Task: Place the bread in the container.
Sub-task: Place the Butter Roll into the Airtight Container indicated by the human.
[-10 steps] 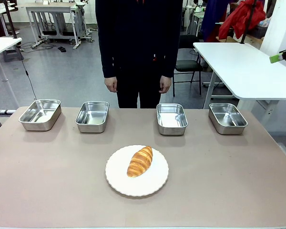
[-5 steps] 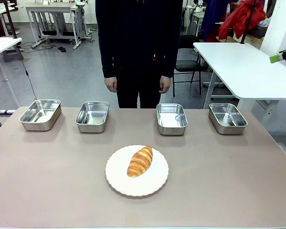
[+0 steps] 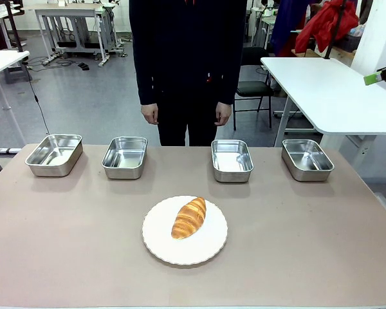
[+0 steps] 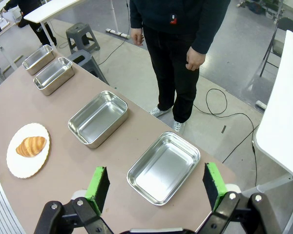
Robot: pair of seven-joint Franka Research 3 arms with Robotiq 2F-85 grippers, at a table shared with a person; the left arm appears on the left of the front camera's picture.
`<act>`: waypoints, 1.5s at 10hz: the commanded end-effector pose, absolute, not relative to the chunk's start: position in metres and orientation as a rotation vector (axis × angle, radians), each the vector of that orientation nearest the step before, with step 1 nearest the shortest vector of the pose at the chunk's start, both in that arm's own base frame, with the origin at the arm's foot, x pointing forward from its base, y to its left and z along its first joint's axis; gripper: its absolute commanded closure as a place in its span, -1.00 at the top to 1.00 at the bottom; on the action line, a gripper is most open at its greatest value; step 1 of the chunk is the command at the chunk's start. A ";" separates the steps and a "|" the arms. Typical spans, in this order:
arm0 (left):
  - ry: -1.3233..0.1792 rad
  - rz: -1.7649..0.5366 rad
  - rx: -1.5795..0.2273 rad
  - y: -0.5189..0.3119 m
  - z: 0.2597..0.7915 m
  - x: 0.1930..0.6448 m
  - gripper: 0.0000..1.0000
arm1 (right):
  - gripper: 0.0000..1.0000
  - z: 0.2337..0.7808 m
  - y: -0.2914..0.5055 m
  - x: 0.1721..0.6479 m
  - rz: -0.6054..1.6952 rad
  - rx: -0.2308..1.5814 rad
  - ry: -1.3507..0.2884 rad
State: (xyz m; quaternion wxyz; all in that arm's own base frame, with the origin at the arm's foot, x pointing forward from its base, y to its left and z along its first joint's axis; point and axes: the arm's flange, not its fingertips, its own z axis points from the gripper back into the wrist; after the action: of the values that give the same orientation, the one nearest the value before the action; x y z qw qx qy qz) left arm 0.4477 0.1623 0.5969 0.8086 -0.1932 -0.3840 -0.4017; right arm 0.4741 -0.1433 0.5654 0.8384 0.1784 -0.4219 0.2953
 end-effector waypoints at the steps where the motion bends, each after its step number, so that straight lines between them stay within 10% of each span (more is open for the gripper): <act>1: -0.823 -0.866 -0.415 0.161 0.598 0.447 1.00 | 1.00 0.566 -0.142 0.474 0.627 0.381 -0.899; 15: -0.823 -0.866 -0.415 0.161 0.598 0.447 1.00 | 1.00 0.566 -0.142 0.474 0.627 0.381 -0.899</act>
State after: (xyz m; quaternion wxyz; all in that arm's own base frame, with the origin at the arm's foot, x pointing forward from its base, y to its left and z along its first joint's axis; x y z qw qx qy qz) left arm 0.4477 0.1623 0.5969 0.8086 -0.1932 -0.3840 -0.4017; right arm 0.4741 -0.1433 0.5654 0.8384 0.1784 -0.4219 0.2953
